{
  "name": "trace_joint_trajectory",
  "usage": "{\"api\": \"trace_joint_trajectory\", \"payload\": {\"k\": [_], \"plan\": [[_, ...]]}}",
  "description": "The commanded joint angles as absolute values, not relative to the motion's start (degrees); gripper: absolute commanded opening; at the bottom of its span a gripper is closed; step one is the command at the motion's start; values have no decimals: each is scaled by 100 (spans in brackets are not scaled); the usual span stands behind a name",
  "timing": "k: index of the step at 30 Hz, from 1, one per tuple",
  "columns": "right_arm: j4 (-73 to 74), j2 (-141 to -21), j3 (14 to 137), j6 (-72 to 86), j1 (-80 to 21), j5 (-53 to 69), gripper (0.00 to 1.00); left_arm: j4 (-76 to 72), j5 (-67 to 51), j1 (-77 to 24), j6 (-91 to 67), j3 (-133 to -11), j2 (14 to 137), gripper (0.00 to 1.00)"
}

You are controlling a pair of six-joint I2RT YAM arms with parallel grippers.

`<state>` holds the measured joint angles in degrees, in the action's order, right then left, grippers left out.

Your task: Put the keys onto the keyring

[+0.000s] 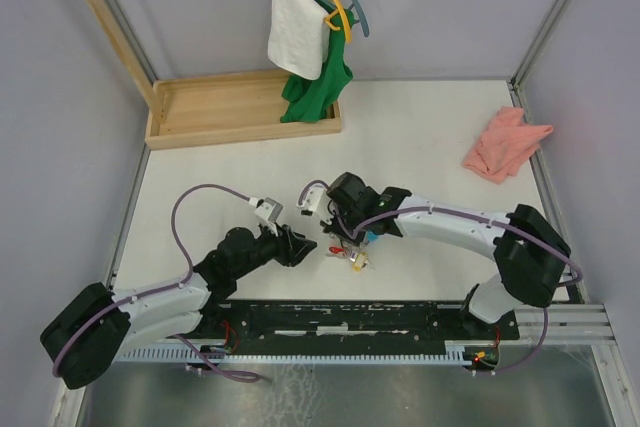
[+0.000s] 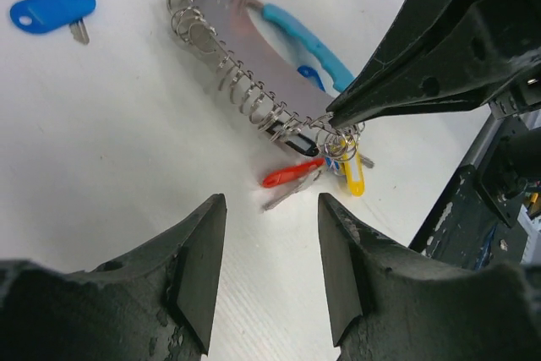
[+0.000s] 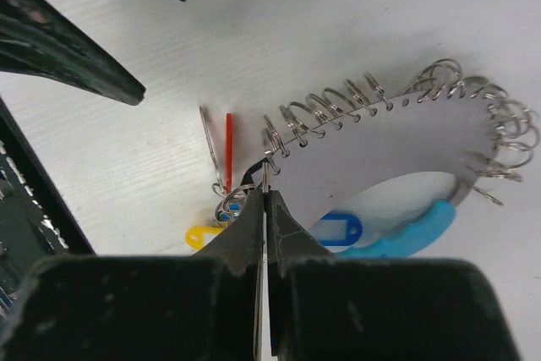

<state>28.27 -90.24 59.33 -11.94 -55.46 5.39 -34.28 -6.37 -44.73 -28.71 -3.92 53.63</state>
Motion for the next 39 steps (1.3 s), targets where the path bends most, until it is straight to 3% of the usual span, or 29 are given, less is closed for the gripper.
{"api": "trace_joint_trajectory", "payload": {"k": [1,16,26,39], "plan": [[2536,-8353,5874,-1257,-5478,747,1,-4109,-892,-4451,-2391,-369,5089,54],[1023,-6645,5002,-1029,-4639,2398,1,-4692,-2022,-4456,-638,-914,4761,49],[1765,-6531,5294,-1192,-4614,2584,1,-4476,-2719,-4448,486,-1619,5230,40],[2254,-6643,5485,-1468,-4614,2676,1,-4378,-3258,-4299,625,-2395,5979,40]]}}
